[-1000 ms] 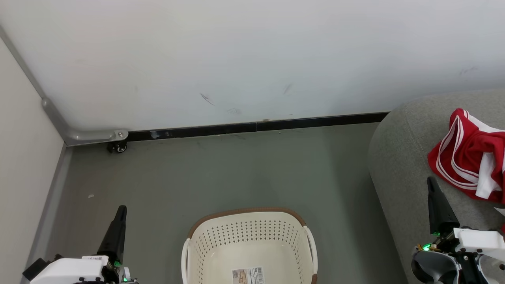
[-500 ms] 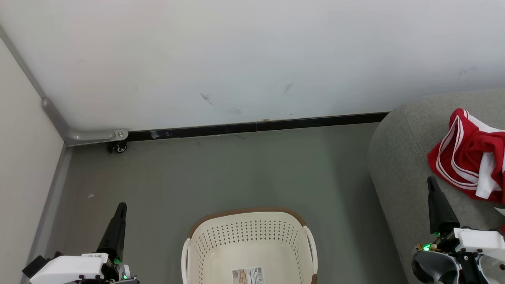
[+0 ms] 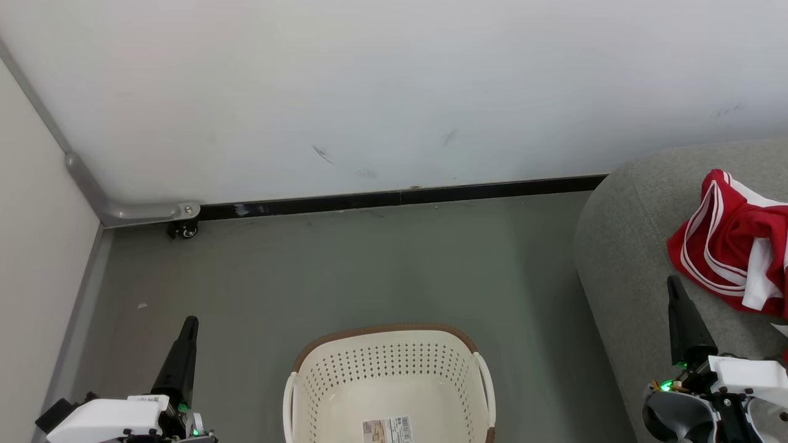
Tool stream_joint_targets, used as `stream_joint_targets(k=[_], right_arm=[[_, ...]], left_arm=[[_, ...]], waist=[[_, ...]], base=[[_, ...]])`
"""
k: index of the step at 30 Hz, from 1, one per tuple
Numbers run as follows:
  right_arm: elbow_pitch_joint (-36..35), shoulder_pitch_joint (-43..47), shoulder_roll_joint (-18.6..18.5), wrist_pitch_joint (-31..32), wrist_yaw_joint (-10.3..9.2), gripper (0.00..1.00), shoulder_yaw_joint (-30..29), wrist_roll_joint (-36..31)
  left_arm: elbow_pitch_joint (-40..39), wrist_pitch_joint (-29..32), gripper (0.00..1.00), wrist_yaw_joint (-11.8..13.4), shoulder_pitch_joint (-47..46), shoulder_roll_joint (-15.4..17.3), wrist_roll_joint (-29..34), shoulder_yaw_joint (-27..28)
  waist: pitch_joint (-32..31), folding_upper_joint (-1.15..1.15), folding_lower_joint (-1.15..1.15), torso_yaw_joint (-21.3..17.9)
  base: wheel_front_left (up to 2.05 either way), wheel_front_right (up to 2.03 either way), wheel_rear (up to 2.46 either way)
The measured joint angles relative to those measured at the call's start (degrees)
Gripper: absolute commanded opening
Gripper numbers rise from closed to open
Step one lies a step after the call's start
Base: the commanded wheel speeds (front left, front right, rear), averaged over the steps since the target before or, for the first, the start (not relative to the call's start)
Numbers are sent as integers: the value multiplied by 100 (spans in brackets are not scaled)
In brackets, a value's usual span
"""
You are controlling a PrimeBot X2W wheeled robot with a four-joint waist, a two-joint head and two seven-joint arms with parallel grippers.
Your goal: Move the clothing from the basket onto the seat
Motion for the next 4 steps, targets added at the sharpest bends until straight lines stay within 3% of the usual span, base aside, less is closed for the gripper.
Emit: stream_joint_targets(k=[4], right_arm=[[0, 0, 1, 11, 0, 0, -1, 0]], left_arm=[[1, 0, 0, 0, -1, 0, 0, 1]], waist=[[0, 0, 0, 0]], base=[[0, 0, 0]])
